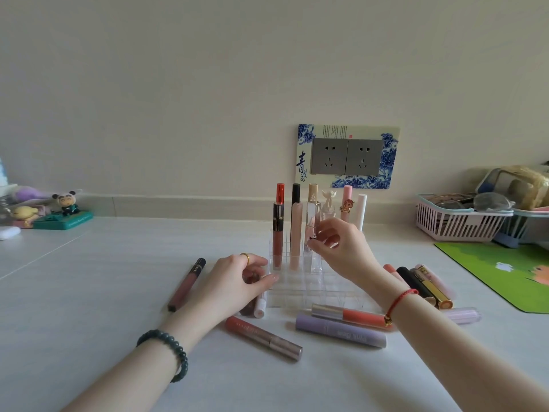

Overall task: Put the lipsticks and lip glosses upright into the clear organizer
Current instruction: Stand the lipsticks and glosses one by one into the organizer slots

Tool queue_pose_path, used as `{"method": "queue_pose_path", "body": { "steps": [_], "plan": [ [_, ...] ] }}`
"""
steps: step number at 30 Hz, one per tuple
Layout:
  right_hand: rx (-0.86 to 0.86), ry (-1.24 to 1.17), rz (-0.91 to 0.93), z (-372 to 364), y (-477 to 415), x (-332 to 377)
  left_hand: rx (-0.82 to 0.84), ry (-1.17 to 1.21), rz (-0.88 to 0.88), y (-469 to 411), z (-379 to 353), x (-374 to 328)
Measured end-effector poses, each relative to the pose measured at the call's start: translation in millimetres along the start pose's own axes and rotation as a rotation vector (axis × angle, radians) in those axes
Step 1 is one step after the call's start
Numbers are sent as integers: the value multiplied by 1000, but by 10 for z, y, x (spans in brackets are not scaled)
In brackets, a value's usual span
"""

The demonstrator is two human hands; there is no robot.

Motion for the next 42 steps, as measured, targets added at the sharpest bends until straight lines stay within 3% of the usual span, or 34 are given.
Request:
{"method": "queue_pose_path", "body": {
  "steps": [9, 16, 42],
  "plan": [
    [-30, -14, -7, 16, 11, -11, 6, -5, -4, 5, -5, -11],
    [-160, -63, -34, 138, -1, 18, 0, -3, 10, 2, -2, 5],
    [-126, -4, 13, 221, -33, 8, -33, -52, -44, -4, 117, -82]
  ]
}}
Point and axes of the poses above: each hand's wrist, its own y-axis away from the middle knuckle, its own z-axis out of the back of the hand, x = y × z, the point moved 10 cm from there along -y, towards the middle knuckle, and after that the axes turned 8 degrees about -x, right-handed, at the moved point
